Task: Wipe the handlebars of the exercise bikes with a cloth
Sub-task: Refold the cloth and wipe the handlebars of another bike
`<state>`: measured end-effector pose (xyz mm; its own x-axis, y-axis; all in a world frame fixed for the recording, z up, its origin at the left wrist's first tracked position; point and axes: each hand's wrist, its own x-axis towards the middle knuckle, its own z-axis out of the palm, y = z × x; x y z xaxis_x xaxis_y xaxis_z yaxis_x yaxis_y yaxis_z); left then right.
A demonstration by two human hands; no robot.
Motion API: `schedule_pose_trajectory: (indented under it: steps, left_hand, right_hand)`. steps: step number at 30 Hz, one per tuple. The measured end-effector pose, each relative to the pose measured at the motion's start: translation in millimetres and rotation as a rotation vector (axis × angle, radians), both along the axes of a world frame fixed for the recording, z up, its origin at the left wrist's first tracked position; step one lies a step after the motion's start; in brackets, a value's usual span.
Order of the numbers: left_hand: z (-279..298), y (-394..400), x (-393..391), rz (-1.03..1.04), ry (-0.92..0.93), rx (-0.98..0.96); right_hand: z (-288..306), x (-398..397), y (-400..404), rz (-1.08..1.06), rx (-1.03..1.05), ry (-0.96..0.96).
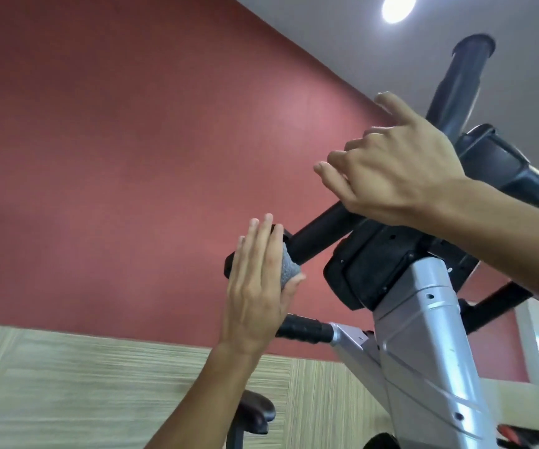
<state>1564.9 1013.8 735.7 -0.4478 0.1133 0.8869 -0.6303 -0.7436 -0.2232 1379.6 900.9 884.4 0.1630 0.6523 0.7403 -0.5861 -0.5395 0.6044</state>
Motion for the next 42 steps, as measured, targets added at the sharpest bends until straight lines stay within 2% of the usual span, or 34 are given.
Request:
schedule_pose_trajectory:
  steps: [4,9,14,18,25,29,33,37,42]
  left_hand:
    - [6.0,-5.2,-13.2,-0.058,0.042,-0.031]
    - [50.4,-8.5,-40.0,-0.079,-0.076,0.098]
    - [14.6,16.9,-3.2,0.005,-0.041,0.118]
    - [-2.4,22.8,9.8,-0.061,0.041,0.089]
    - [46.1,0.9,-34.8,-0.099,-0.055,0.105]
    - [4.8,21.2,3.9,-0.029,-0.008,0.111]
    - [-15.6,32.7,33.0,-0.114,0.071,0.056]
    - [18.3,7.8,-13.2,-0.234,0.051,0.048]
    - [47.0,2.2,-34.7,-0.22,-0.039,0.14]
  right_hand:
    - [-0.8,3.3,-1.3,-0.024,-0.015,0.019]
    - [-3.8,5.6,-2.6,0.06,-0.028,0.007]
    - [-8.0,4.0,-1.0,0.134,0.036,0.022]
    - [-7.8,7.7,0.2,0.109,0.054,0.019]
    - [-9.8,9.2,-0.3,0.213,0.027,0.003]
    - [-10.2,5.5,3.2,0.184,0.062,0.027]
    - [-13.5,8.3,5.7,0.086,0.113,-0.03]
    - [-15.9,7.1,9.3,0.086,0.123,-0.053]
    - [-17.3,6.8,6.7,0.141,0.079,-0.074]
